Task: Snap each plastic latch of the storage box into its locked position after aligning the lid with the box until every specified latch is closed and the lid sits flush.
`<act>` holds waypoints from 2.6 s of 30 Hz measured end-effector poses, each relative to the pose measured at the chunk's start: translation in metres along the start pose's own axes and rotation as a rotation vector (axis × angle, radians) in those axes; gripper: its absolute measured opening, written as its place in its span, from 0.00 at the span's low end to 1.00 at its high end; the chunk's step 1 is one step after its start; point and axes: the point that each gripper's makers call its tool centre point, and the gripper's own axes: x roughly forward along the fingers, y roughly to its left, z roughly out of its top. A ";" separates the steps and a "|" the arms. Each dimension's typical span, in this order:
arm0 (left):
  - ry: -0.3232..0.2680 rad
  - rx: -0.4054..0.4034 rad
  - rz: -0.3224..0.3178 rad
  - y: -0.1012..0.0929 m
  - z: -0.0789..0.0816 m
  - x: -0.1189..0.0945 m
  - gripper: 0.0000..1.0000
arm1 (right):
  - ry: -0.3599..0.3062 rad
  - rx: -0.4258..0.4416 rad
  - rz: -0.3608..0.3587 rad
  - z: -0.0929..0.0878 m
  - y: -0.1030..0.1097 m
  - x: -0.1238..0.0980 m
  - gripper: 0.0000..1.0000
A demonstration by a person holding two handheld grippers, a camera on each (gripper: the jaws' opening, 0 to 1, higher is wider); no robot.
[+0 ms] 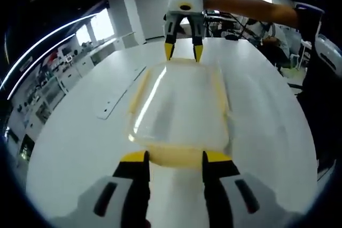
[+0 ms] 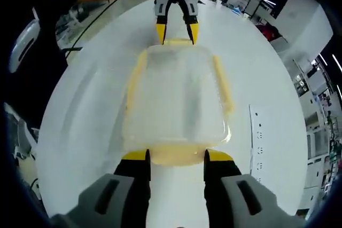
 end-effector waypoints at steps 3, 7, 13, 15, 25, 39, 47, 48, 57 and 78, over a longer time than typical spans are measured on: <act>-0.005 0.016 0.018 0.004 0.005 0.000 0.37 | 0.001 0.005 -0.013 -0.003 -0.007 -0.006 0.36; -0.013 0.013 0.017 0.007 0.014 -0.003 0.37 | -0.002 0.006 -0.014 -0.004 -0.011 -0.012 0.36; -0.003 0.023 0.012 0.005 0.022 -0.005 0.37 | -0.004 0.019 -0.009 -0.003 -0.010 -0.021 0.36; -0.007 0.015 0.002 0.003 0.026 -0.007 0.37 | -0.003 0.022 -0.006 -0.003 -0.007 -0.024 0.36; 0.014 0.018 -0.027 -0.010 0.036 -0.007 0.37 | -0.003 0.049 0.022 -0.003 0.007 -0.031 0.36; 0.000 -0.019 -0.086 -0.027 0.046 -0.009 0.37 | -0.020 0.088 0.066 -0.004 0.027 -0.041 0.36; 0.006 -0.026 -0.133 -0.050 0.042 0.000 0.37 | -0.001 0.114 0.101 -0.009 0.053 -0.039 0.36; 0.010 -0.026 -0.138 -0.052 0.041 0.001 0.37 | -0.006 0.115 0.103 -0.009 0.055 -0.039 0.36; 0.006 -0.027 -0.157 -0.066 0.042 0.001 0.37 | -0.008 0.123 0.090 -0.013 0.071 -0.040 0.36; -0.028 -0.011 -0.148 -0.080 0.045 -0.004 0.37 | -0.026 0.152 0.072 -0.015 0.096 -0.034 0.36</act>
